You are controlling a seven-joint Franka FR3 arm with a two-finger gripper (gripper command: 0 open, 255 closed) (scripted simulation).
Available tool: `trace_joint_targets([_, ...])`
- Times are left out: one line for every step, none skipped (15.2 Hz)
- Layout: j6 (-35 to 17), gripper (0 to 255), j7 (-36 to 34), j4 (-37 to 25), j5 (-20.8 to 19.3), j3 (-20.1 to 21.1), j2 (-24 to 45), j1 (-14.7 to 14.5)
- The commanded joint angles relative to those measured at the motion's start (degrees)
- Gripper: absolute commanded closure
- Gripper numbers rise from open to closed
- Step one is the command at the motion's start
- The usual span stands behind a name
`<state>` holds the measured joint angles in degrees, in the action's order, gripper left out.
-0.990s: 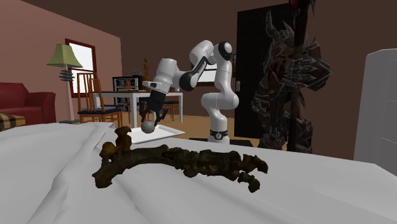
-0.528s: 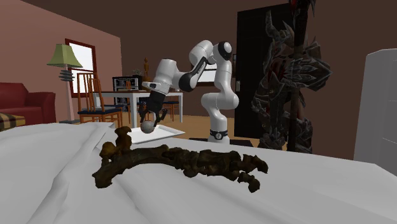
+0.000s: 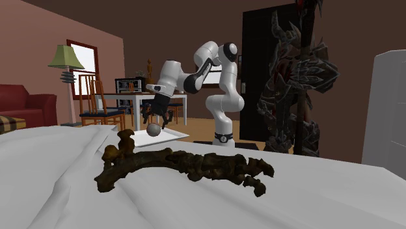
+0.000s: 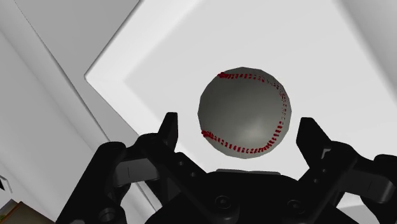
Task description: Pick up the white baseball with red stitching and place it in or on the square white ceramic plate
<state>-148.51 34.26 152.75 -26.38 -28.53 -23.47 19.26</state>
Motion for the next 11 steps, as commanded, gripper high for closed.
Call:
trace_joint_targets([3.84,0,-0.12,-0.23,-0.03,1.15,-3.48,0.33])
trace_joint_targets([6.36,0,-0.11,-0.57,0.13,1.9,-5.6,0.45])
trace_joint_targets([8.31,0,-0.06,-0.9,0.32,2.51,-7.18,0.53])
trace_joint_targets([8.31,0,-0.05,-0.89,0.34,2.52,-7.18,0.55])
trace_joint_targets([8.31,0,-0.05,-0.88,0.33,2.53,-7.2,0.56])
trace_joint_targets([8.31,0,-0.05,-0.89,0.34,2.53,-7.18,0.56])
trace_joint_targets([8.31,0,-0.05,-0.89,0.34,2.53,-7.18,0.56])
trace_joint_targets([8.31,0,-0.05,-0.89,0.34,2.53,-7.18,0.56])
trace_joint_targets([8.31,0,-0.05,-0.89,0.34,2.53,-7.18,0.56])
trace_joint_targets([8.31,0,-0.05,-0.89,0.34,2.53,-7.18,0.56])
trace_joint_targets([8.31,0,-0.05,-0.89,0.34,2.53,-7.18,0.56])
